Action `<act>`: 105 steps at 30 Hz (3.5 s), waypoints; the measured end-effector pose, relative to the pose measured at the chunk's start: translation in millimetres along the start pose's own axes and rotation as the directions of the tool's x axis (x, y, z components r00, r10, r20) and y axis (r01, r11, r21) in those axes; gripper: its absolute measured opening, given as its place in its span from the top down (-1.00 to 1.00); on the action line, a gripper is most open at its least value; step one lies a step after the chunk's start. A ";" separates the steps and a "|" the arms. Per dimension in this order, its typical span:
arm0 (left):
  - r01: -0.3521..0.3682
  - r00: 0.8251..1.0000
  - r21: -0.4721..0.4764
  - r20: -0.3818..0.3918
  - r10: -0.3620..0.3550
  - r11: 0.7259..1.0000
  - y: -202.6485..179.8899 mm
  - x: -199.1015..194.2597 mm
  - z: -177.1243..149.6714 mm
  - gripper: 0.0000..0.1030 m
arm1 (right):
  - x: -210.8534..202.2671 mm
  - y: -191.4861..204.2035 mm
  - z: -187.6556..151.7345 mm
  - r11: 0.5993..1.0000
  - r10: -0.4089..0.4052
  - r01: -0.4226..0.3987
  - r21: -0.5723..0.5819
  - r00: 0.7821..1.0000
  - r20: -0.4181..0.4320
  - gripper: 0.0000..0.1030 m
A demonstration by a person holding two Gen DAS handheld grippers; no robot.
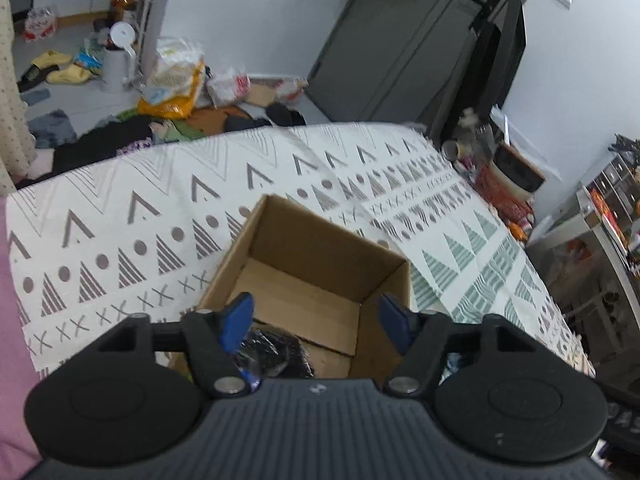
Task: Organize soft objects
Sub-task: 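Carry both black items over the cardboard box and open both tools to drop them, then move both tools toward the grey plush mouse, then close both tools on the grey plush mouse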
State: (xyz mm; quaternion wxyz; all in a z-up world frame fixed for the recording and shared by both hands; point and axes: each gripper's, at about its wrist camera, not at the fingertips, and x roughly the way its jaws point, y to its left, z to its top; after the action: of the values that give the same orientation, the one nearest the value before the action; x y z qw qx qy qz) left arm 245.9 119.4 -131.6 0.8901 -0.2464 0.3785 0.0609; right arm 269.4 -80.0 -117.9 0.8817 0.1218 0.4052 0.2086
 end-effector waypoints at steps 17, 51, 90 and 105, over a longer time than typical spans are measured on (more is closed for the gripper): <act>-0.020 0.999 -0.020 0.034 0.021 1.000 5.0 -7.5 0.1 -0.49 | 5.0 -11.2 -11.8 0.998 0.016 -0.012 0.056 0.998 -0.060 -0.14; 0.031 0.999 0.328 0.018 -0.039 0.944 -131.6 -13.1 -31.1 -0.60 | -89.9 -175.5 -20.0 0.974 -0.130 0.112 0.195 0.988 0.085 -0.36; 0.198 0.953 0.269 -0.277 -0.121 0.943 -182.1 116.7 -80.5 0.00 | -7.4 -251.2 -31.7 0.938 -0.093 0.094 0.334 0.995 -0.019 0.14; 0.284 0.923 0.264 -0.334 -0.189 0.922 -197.1 126.9 -102.5 0.49 | -16.7 -265.0 -39.1 0.898 -0.053 0.046 0.438 0.999 0.003 0.46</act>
State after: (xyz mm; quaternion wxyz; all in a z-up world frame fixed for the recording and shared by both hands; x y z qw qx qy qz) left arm 327.6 -111.9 -204.2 0.8498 -0.1559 0.4818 -0.1465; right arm 301.0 -320.0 -233.7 0.8400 0.3077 0.4380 0.0889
